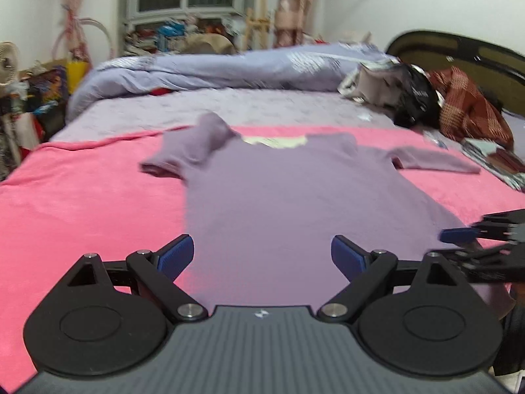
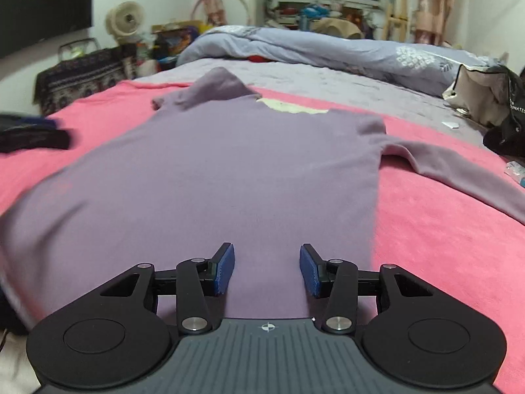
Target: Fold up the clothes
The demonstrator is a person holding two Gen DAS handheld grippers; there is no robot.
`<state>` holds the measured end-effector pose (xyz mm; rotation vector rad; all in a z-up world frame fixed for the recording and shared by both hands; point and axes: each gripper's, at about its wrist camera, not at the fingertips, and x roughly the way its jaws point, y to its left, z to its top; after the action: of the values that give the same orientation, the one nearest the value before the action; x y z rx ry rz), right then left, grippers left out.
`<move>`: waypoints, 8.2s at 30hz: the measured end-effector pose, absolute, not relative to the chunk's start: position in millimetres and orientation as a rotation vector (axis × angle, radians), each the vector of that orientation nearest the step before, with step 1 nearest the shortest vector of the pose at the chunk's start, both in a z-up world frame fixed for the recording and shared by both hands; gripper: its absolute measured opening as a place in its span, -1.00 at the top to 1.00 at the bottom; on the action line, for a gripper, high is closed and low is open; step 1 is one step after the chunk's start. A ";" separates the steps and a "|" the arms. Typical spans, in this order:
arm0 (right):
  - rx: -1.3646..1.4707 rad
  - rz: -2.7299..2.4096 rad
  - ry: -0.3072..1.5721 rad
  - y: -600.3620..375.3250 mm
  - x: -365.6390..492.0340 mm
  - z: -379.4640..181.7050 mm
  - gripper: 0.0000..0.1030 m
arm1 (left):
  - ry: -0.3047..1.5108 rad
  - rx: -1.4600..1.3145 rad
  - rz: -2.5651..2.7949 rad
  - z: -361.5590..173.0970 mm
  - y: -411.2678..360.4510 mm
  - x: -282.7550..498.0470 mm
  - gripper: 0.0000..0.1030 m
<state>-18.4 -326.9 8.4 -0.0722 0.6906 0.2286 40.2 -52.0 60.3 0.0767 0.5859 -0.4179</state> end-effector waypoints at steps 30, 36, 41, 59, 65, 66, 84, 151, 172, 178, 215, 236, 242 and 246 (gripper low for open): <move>0.741 -0.600 0.389 -657.8 81.3 21.6 0.86 | 0.699 0.219 -0.609 -21.1 -275.2 200.0 -0.99; 0.486 -0.203 0.348 -541.7 141.5 104.0 0.86 | 0.656 0.046 -0.482 7.1 -211.9 188.8 -0.89; 0.398 0.230 0.425 -397.9 201.4 102.1 0.83 | 0.594 0.013 -0.321 23.9 -107.6 163.3 -0.93; 0.035 -0.152 0.624 -376.8 141.8 -20.9 -0.37 | 0.404 0.779 -0.428 -0.2 -190.7 181.8 -0.94; 0.101 -0.191 0.664 -387.5 140.6 -31.4 -0.48 | 0.305 1.051 -0.534 -16.7 -231.9 185.9 -0.76; 0.095 -0.193 0.666 -387.1 141.3 -31.6 -0.49 | 0.309 1.064 -0.541 -17.2 -234.0 189.3 -0.71; 0.131 -0.213 0.665 -388.8 149.4 -14.8 -0.58 | 0.298 0.835 -0.189 16.7 -193.6 247.4 0.94; -0.435 -0.037 0.611 -368.0 181.5 -4.1 -0.65 | 0.444 0.812 -0.166 -44.9 -110.8 228.9 1.00; -0.171 -0.283 0.730 -426.1 185.4 -4.6 -0.79 | 0.455 0.798 -0.165 -50.0 -118.5 230.9 1.00; -0.380 -0.329 0.600 -377.2 166.8 25.4 -0.79 | 0.432 0.744 -0.160 -40.6 -114.7 223.1 0.65; -0.196 0.036 0.614 -318.1 184.0 -22.1 -0.94 | 0.564 -0.500 -0.109 65.3 56.4 416.8 1.00; 0.070 0.050 0.600 -375.3 170.2 4.7 -0.95 | 0.282 -0.436 -0.064 192.8 127.3 302.4 1.00; 0.286 -0.070 0.483 -468.2 114.2 8.8 -1.00 | 0.331 -0.166 -0.490 220.9 -32.9 287.5 1.00; 0.486 -0.141 0.493 -514.1 88.1 -27.1 -0.99 | 0.494 -0.011 -0.694 157.1 -163.7 278.3 0.93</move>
<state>88.1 -514.1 -27.1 0.4857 0.4931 -0.1412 278.3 -163.7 157.1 -0.0111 0.4936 -0.6935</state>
